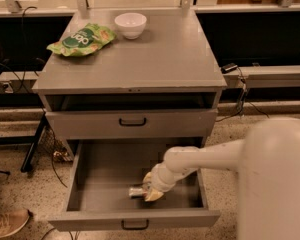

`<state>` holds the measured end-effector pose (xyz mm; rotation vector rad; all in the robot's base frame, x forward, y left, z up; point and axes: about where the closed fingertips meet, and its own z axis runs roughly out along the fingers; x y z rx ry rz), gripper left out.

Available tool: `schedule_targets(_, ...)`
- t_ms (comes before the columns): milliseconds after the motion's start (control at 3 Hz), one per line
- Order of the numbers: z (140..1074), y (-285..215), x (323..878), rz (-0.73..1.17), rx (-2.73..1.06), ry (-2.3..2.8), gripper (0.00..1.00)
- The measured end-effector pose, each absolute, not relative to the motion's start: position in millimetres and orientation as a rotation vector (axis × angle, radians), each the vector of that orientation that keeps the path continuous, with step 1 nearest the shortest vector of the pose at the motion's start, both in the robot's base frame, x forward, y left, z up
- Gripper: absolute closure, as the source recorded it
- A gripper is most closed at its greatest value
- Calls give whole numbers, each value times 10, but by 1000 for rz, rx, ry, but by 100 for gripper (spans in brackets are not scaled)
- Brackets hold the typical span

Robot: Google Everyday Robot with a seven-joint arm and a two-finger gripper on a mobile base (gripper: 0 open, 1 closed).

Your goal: Pick redbull can from middle drawer and place on counter

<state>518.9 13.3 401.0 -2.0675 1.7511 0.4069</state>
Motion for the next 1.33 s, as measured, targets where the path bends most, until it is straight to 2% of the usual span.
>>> schedule_targets(667, 5628, -855, 4835, 299, -1914, 1758, 100)
schedule_targets(1000, 5739, -1139, 4747, 266, -1876, 1803, 100)
schedule_targets(1333, 5730, -1134, 4747, 268, -1876, 1803, 100)
